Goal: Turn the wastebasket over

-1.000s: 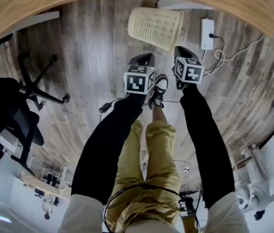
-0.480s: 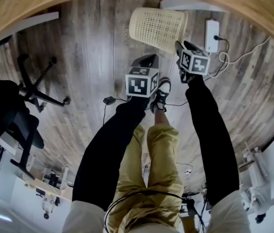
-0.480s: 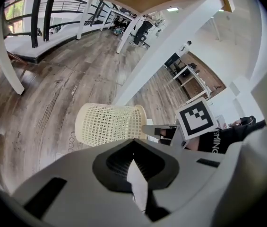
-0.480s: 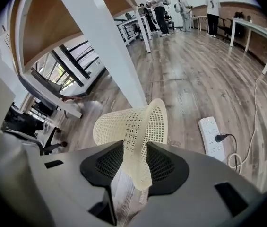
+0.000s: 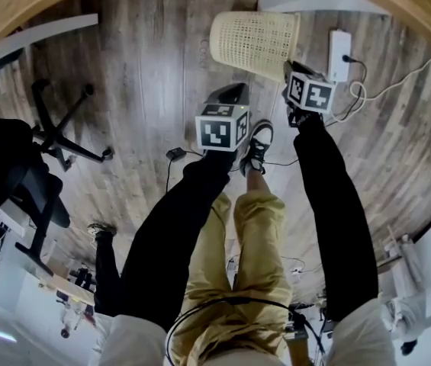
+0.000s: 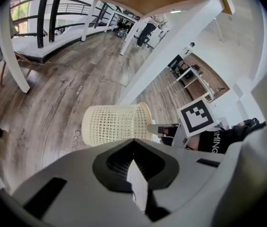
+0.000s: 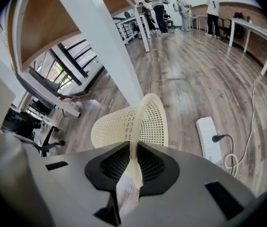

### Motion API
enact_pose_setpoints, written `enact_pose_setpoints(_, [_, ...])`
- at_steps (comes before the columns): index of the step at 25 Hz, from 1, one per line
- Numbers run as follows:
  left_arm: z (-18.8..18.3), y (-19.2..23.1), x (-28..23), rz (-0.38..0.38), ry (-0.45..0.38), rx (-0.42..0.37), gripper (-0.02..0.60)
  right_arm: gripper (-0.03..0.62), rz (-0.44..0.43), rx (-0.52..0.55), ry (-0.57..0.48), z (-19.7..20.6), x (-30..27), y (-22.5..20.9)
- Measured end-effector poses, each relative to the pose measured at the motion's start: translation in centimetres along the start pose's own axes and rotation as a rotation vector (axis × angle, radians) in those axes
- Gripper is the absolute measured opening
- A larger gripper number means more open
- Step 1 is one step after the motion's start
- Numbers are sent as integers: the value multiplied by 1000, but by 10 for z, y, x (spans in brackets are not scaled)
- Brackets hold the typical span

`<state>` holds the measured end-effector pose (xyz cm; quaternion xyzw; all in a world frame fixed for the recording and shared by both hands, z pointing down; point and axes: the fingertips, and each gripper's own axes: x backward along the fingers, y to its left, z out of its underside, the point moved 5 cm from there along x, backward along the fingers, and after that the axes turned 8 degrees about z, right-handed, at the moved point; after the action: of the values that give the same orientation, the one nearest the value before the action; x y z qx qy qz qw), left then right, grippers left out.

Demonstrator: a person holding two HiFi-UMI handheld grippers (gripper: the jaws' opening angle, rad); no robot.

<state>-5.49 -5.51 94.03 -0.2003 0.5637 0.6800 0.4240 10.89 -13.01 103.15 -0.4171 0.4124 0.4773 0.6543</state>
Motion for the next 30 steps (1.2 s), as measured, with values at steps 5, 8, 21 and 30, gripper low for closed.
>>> enact_pose_setpoints(5, [1,-20,9,7,15,-21,2,64,91,238,-51,-9,42,13])
enact_pose_setpoints(8, [-2,-33,14,17,12,-43,2,63,156,422,-74,-7,62,25])
enact_pose_setpoints(21, [30,-12,28,-23,28,-61,2,63,40,675,-15,74,52,95])
enact_pose_setpoints(30, [47,9,34,-48,40,-56,2,64,-86,687,51,99,37,119])
